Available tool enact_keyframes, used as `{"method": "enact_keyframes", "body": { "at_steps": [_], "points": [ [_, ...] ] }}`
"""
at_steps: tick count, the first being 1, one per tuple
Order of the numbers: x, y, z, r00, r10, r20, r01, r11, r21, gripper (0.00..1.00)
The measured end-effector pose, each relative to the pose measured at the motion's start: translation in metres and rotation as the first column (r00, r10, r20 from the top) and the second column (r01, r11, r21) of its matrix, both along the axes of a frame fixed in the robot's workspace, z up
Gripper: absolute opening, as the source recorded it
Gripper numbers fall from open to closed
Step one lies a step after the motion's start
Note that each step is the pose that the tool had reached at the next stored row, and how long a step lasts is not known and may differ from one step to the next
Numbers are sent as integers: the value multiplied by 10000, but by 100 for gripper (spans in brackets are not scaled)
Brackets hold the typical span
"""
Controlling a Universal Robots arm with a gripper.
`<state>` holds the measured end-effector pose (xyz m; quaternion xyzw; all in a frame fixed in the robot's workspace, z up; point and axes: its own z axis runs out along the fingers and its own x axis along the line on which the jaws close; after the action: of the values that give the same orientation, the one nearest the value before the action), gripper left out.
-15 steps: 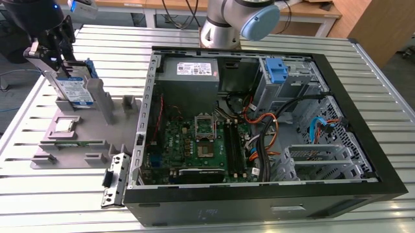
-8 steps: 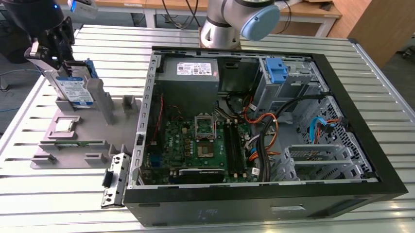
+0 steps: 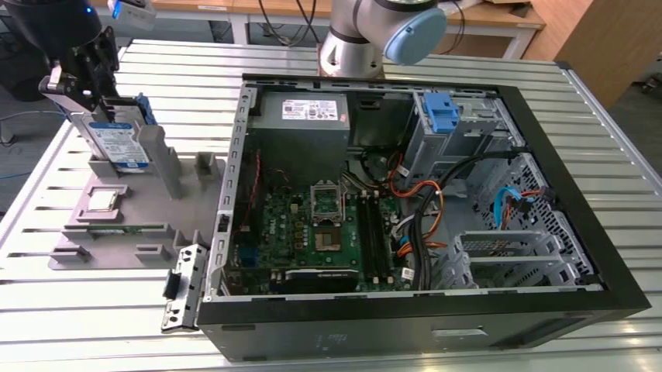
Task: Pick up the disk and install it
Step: 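Pick up the disk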
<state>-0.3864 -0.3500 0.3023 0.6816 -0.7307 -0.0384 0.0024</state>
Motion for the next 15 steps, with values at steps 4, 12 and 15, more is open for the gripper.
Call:
{"method": "enact_keyframes", "body": {
  "at_steps": [4,12,15],
  "points": [
    [0,0,0,10000,0,0,0,10000,1,42],
    [0,0,2,10000,0,0,0,10000,0,35],
    [0,0,6,10000,0,0,0,10000,0,35]
  ]
}}
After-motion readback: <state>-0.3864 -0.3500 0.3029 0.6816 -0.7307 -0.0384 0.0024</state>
